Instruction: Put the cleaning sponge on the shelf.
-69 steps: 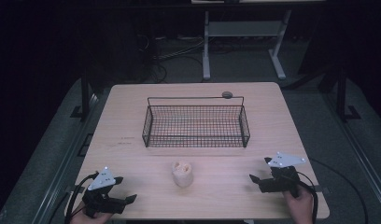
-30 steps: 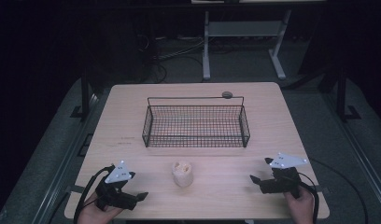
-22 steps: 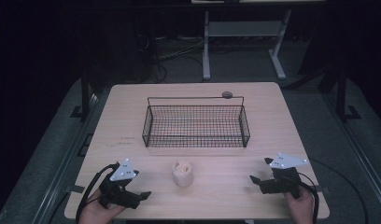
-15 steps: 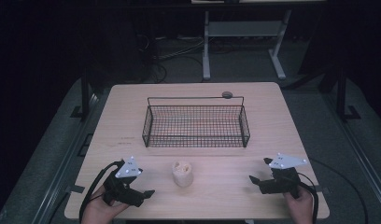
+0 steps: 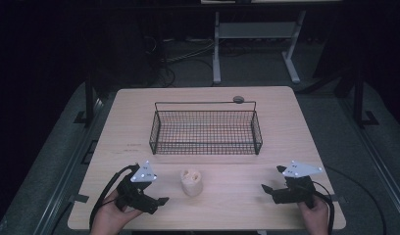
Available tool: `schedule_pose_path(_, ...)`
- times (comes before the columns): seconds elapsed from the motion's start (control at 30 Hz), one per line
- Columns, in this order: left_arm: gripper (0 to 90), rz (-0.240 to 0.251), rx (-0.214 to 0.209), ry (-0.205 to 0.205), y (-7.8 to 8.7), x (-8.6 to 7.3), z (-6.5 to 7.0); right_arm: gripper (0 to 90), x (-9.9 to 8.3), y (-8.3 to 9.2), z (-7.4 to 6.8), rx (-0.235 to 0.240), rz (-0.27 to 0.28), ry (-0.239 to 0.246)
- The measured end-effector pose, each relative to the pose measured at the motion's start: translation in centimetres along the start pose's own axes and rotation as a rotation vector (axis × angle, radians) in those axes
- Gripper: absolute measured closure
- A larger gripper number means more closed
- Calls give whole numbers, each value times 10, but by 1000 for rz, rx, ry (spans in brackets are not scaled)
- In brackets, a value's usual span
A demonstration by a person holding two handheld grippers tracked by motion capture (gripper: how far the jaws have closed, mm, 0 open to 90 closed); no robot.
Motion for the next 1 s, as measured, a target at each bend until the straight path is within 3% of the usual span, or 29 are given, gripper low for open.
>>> schedule_pose_path(0.27,169,6,-15,-19,-5,12,4,134,0,-1,-1,8,-5,-2)
schedule_pose_path(1.0,169,-12,-37,-44,-19,27,10,135,0,1,-1,6,5,4)
Point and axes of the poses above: each handheld gripper's, and its own axes: y roughly backward along the jaws, x roughly out of its top, z roughly to its right, the point moved 5 cm from there along -y, roughly forward along the jaws, and after that the axes turned 10 degrees about x, right-handed, at the moved point
